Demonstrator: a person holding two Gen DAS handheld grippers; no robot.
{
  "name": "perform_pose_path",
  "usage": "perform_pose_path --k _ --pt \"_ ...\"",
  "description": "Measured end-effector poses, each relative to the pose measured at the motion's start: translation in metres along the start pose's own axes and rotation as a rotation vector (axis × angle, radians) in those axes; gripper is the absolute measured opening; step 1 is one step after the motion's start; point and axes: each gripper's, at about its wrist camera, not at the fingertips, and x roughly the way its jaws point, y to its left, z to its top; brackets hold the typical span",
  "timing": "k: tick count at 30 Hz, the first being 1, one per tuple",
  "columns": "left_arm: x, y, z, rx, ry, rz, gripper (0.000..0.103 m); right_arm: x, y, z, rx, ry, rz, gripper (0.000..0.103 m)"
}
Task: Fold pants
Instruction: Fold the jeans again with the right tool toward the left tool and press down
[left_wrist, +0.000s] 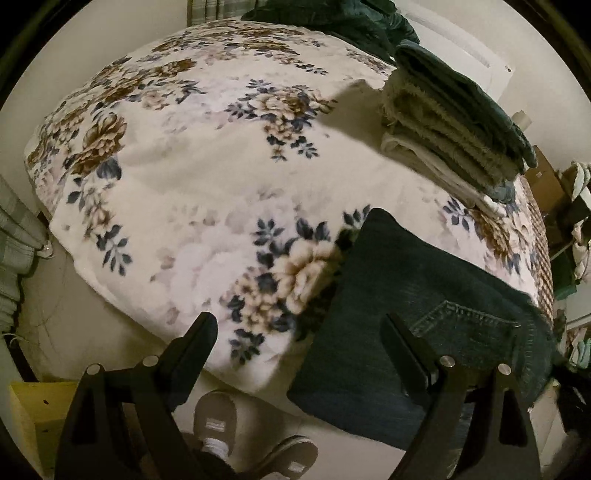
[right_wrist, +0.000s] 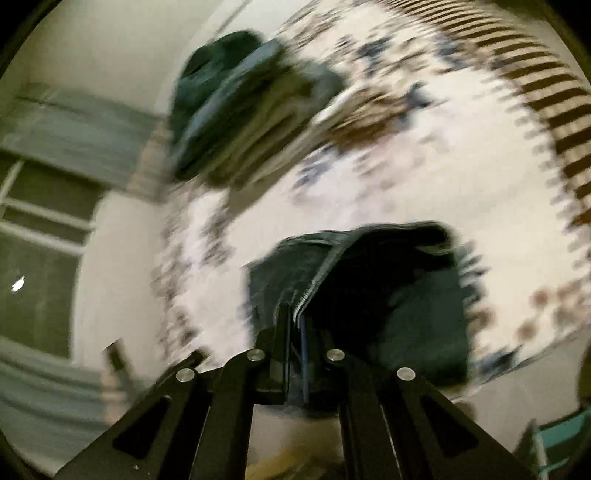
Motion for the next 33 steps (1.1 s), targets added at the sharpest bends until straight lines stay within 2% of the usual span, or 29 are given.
perform_pose_path --k 3,6,7,8,9,11,14,17,18,19,20,21,22,27,33 --pt "0.008 -0.008 0.001 0.021 0.0 -0.004 0.09 0.027 -0.042 0.028 0.103 -0.004 -0.111 0.005" --pt "0.016 -0.015 0.0 0.04 0.017 -0.02 0.09 0.067 -0.07 0.041 0.112 0.109 -0.187 0.009" --pt "0.018 -0.016 0.0 0.045 0.022 -0.028 0.09 0.073 -0.072 0.043 0.112 0.135 -0.186 0.011" --pt "0.02 -0.017 -0.001 0.053 0.028 -0.034 0.09 0.072 -0.072 0.042 0.109 0.136 -0.173 0.019" --pt "0.02 -0.018 -0.002 0.058 0.032 -0.036 0.09 0.067 -0.07 0.041 0.096 0.114 -0.158 0.04" --pt "0.024 -0.017 -0.004 0.063 0.047 -0.043 0.09 0.057 -0.068 0.038 0.083 0.079 -0.116 0.064" --pt "0.029 -0.014 -0.006 0.053 0.061 -0.042 0.09 0.065 -0.071 0.035 0.081 0.108 -0.092 0.068" --pt "0.032 -0.01 -0.006 0.033 0.072 -0.04 0.09 0.099 -0.074 0.039 0.086 0.181 -0.109 0.068" --pt "0.032 -0.009 -0.006 0.032 0.074 -0.038 0.09 0.103 -0.073 0.037 0.093 0.19 -0.102 0.065" --pt "0.032 -0.007 -0.006 0.031 0.076 -0.037 0.09 0.108 -0.071 0.037 0.101 0.189 -0.071 0.055" --pt "0.031 -0.005 -0.005 0.031 0.073 -0.032 0.09 0.109 -0.065 0.034 0.093 0.18 -0.047 0.025" --pt "0.029 -0.002 -0.004 0.03 0.071 -0.028 0.09 0.109 -0.053 0.03 0.058 0.177 -0.062 0.008" --pt "0.027 0.001 -0.003 0.027 0.068 -0.021 0.09 0.107 -0.042 0.027 0.039 0.172 -0.062 0.008" --pt "0.018 0.024 0.005 -0.011 0.049 0.018 0.09 0.066 0.023 -0.009 0.104 0.143 0.112 0.007" --pt "0.011 0.037 0.016 -0.044 0.025 0.038 0.09 0.038 0.085 -0.042 0.202 0.155 0.237 0.007"
